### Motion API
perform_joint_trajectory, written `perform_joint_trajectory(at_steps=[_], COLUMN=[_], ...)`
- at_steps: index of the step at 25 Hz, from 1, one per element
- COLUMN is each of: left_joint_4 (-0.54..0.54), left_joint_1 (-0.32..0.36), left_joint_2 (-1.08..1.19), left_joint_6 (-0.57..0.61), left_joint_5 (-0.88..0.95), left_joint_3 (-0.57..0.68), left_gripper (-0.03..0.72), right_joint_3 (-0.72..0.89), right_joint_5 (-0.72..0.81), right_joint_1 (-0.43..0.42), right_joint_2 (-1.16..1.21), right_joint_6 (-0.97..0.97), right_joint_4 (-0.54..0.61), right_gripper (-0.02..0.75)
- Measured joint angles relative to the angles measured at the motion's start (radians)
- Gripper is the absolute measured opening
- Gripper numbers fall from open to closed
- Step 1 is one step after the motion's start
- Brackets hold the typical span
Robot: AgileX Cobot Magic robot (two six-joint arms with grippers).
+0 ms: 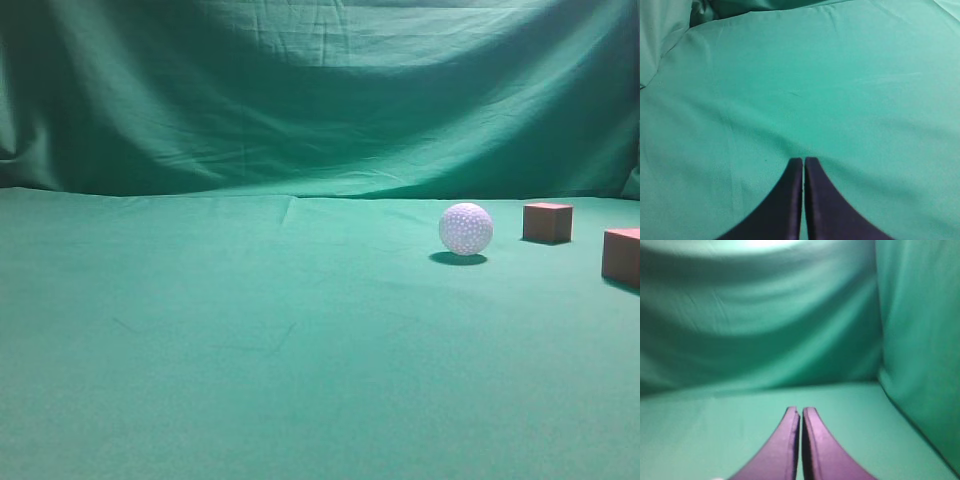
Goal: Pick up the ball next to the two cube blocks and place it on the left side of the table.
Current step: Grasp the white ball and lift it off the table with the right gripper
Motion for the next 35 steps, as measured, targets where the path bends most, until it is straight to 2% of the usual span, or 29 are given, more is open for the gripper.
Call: perform_joint_trajectory(at_steps=[4,8,13,18,19,20,26,28,29,33,34,35], left_joint_4=[0.000,0.000,0.000,0.000,0.000,0.000,0.000,0.000,0.000,0.000,0.000,0.000], left_joint_1=[0.000,0.000,0.000,0.000,0.000,0.000,0.000,0.000,0.000,0.000,0.000,0.000], left_joint_2=[0.000,0.000,0.000,0.000,0.000,0.000,0.000,0.000,0.000,0.000,0.000,0.000], left_joint_6=[0.000,0.000,0.000,0.000,0.000,0.000,0.000,0.000,0.000,0.000,0.000,0.000], left_joint_5=[0.000,0.000,0.000,0.000,0.000,0.000,0.000,0.000,0.000,0.000,0.000,0.000], left_joint_3=[0.000,0.000,0.000,0.000,0.000,0.000,0.000,0.000,0.000,0.000,0.000,0.000], left_gripper=[0.000,0.000,0.000,0.000,0.000,0.000,0.000,0.000,0.000,0.000,0.000,0.000], right_joint_3=[-0.170,-0.253,-0.313,-0.393,-0.414,-0.437,-0.569,-0.610,-0.627,-0.704,-0.723,-0.738], right_joint_5=[0.281,0.430,0.438,0.363,0.348,0.333,0.300,0.293,0.290,0.277,0.267,0.250], right_joint_1=[0.000,0.013,0.137,0.220,0.225,0.229,0.230,0.230,0.230,0.230,0.230,0.230], right_joint_2=[0.246,0.484,0.728,0.962,1.009,1.056,1.295,1.362,1.396,1.516,1.544,1.568], right_joint_6=[-0.022,-0.204,-0.402,-0.462,-0.467,-0.469,-0.514,-0.542,-0.558,-0.629,-0.641,-0.658], right_joint_4=[0.050,0.165,0.368,0.405,0.407,0.406,0.437,0.486,0.507,0.563,0.568,0.572], right_gripper=[0.000,0.000,0.000,0.000,0.050,0.050,0.496,0.592,0.615,0.601,0.553,0.537])
